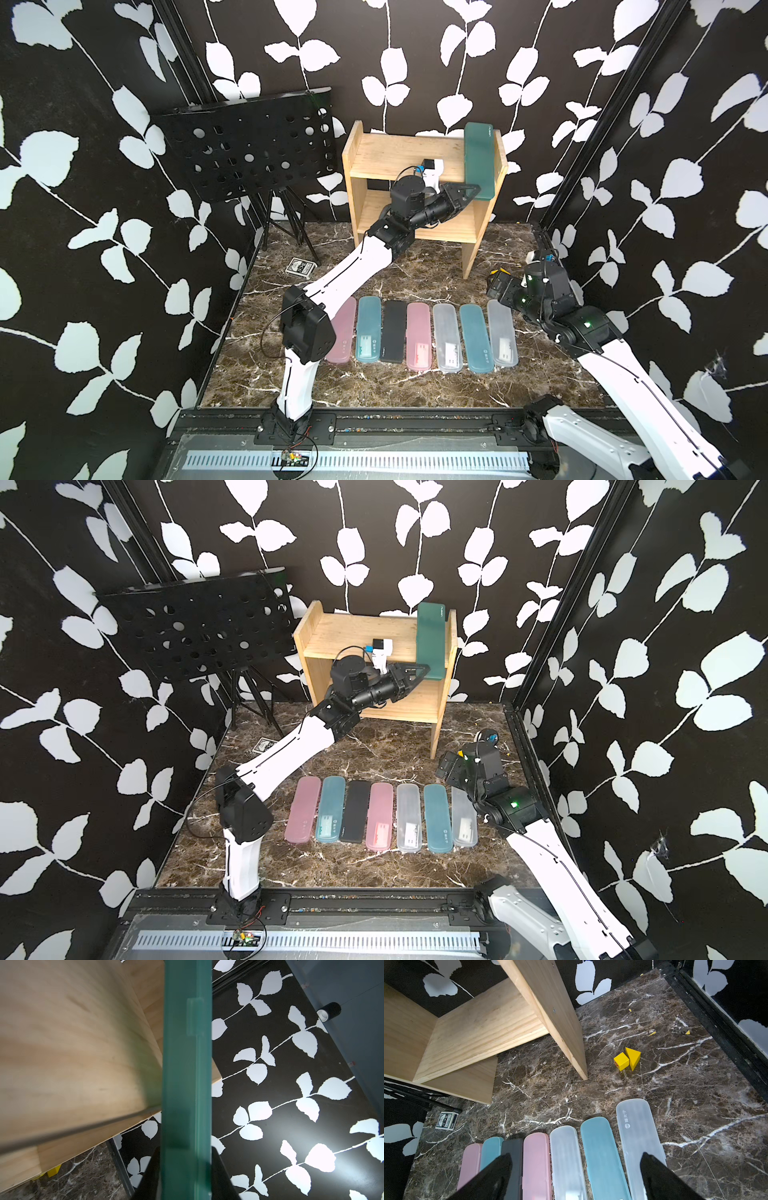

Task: Remove the pencil cases from the shelf
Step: Pick up the pencil case from the shelf.

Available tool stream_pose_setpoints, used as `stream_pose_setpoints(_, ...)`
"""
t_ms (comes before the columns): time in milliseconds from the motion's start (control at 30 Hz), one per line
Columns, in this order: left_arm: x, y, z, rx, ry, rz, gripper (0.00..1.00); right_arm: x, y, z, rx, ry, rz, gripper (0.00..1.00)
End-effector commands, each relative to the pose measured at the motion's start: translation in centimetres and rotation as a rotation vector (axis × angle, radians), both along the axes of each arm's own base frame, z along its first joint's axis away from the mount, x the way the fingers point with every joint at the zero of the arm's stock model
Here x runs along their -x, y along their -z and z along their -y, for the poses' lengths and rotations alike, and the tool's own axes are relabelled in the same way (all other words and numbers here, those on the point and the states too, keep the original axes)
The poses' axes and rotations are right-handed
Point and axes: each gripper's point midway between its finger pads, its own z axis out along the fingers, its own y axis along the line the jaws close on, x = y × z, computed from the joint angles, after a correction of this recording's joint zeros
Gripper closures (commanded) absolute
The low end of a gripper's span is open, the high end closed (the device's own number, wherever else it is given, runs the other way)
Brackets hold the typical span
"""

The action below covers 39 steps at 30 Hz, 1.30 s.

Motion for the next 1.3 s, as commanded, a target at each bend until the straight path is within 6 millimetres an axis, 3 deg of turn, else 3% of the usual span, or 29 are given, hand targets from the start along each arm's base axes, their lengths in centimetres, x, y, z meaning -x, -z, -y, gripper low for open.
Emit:
stream_pose_setpoints(0, 1.6, -2.5, -2.5, 0.044, 0.004, 0.122, 1.00, -0.4, -2.2, -1.1, -0.023, -0.075, 0.104, 0.01)
stream_pose_setpoints(67, 3.2, -2.4, -3.2, 0.061, 0.052, 0.161, 1.00, -0.4, -3.8, -1.9, -0.057, -0.127, 0.160, 0.01)
stream_pose_setpoints(167, 4.3, -2.3, -6.0, 0.104, 0.107, 0.180, 1.00, -0.3, -6.5, -3.0, -0.193, -0.212, 0.217, 0.01)
stream_pose_setpoints(333, 9.5, -3.0, -9.3, 0.101, 0.246, 0.265, 1.00, -1.0, -12.8, -6.7, -0.505, -0.480, 0.346, 0.01)
stream_pose_setpoints(433, 12.8, -1.6, -10.6, -0.033, 0.290, 0.316, 1.00, -1.3, -15.8, -9.0, -0.565, -0.639, 0.375, 0.01)
stream_pose_setpoints(600, 16.7, -1.1, -12.7, -0.074, 0.334, 0.363, 1.00, -1.4, -19.7, -12.0, -0.540, -0.783, 0.422, 0.01)
stream_pose_setpoints(833, 16.9, 0.3, -13.8, -0.108, 0.291, 0.326, 1.00, -1.3, -23.7, -15.2, -0.566, -0.891, 0.512, 0.01)
stream_pose_setpoints(1267, 15.7, -0.3, -17.1, -0.081, 0.174, 0.278, 1.00, 1.5, -23.7, -14.9, -0.547, -0.958, 0.546, 0.01)
